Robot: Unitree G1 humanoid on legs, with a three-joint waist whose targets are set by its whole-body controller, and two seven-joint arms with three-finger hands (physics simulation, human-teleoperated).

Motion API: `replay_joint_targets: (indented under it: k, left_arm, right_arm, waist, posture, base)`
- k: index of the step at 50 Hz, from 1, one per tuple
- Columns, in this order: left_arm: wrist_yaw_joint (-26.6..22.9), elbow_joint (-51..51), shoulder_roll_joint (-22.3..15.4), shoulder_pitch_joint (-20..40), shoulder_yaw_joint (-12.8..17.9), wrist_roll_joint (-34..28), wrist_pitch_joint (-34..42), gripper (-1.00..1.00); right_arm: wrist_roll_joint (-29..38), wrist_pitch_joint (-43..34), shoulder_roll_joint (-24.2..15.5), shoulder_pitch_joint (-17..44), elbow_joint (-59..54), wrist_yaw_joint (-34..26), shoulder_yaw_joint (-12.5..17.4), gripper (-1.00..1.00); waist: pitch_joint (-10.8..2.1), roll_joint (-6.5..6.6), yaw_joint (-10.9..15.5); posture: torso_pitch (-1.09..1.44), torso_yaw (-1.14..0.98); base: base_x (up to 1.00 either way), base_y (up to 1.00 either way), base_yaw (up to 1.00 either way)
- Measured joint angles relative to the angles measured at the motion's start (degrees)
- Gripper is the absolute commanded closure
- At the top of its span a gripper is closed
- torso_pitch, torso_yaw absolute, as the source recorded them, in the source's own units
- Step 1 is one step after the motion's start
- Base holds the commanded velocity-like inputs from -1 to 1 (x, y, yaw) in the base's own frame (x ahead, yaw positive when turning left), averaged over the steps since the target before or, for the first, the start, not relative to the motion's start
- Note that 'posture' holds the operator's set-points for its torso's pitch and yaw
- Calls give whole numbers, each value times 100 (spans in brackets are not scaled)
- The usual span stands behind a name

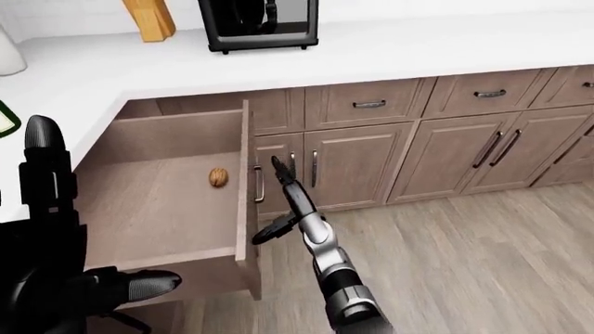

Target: Close the right drawer.

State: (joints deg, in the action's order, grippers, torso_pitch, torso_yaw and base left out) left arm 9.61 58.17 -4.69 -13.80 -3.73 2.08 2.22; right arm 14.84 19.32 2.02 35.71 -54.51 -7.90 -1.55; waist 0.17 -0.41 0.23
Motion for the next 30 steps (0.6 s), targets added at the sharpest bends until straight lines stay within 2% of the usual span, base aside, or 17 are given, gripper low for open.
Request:
replay_joint_targets:
  k: [30]
  left_arm:
    - [26,2,-21,32,16,31,29,-100]
  right_arm:
    - [216,114,186,529,-715,34,-53,-100]
  waist:
    - [31,-1,1]
  posture:
    - [0,0]
  base:
    - [0,0,0]
